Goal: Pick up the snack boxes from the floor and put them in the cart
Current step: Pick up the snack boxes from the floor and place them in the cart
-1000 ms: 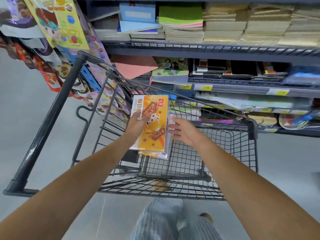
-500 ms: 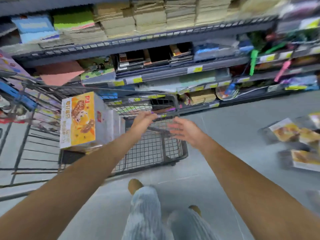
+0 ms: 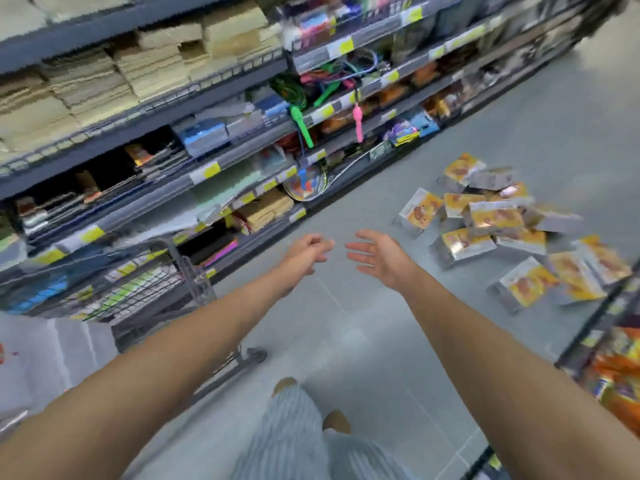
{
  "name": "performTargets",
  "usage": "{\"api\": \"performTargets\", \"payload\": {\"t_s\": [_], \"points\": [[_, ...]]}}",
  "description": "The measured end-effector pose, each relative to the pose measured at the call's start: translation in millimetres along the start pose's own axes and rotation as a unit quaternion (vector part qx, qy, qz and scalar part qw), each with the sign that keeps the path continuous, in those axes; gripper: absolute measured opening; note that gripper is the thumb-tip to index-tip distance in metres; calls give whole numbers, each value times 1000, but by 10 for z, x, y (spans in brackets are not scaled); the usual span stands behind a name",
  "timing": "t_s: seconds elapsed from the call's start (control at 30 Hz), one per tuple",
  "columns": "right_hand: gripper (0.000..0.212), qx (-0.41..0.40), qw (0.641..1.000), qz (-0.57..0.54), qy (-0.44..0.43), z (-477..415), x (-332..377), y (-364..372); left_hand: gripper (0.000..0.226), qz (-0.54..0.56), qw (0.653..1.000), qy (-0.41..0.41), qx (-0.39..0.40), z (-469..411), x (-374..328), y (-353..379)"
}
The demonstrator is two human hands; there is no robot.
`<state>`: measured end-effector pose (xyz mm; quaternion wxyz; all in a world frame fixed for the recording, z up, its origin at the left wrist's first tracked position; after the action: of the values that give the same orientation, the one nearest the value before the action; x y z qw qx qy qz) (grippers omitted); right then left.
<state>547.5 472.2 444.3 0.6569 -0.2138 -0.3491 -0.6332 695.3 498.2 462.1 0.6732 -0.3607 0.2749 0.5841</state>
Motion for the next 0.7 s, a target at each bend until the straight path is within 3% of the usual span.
{"api": "performTargets", "payload": {"t_s": [0.23, 0.43, 0.7], "points": [[20, -92, 992, -78, -27, -131, 279, -1370, 44, -67, 995, 11, 80, -669, -650, 1105], [17, -165, 979, -113, -28, -397, 614, -2514, 22, -105, 981, 31, 163, -1399, -1367, 2198], [30, -229, 959, -168, -10, -982, 1295, -3790, 47, -156, 957, -3, 246, -2474, -2224, 3392]]}}
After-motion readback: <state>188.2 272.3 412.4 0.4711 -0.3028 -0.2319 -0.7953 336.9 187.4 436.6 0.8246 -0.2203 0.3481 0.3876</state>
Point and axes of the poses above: each hand's wrist, its own z-axis away from the middle knuckle, its own y-axis out of the palm, x = y × z, the point moved 7 cm from there along -z, towards the middle knuckle, and after that the axes turned 2 degrees about -y, right-handed, at the moved point
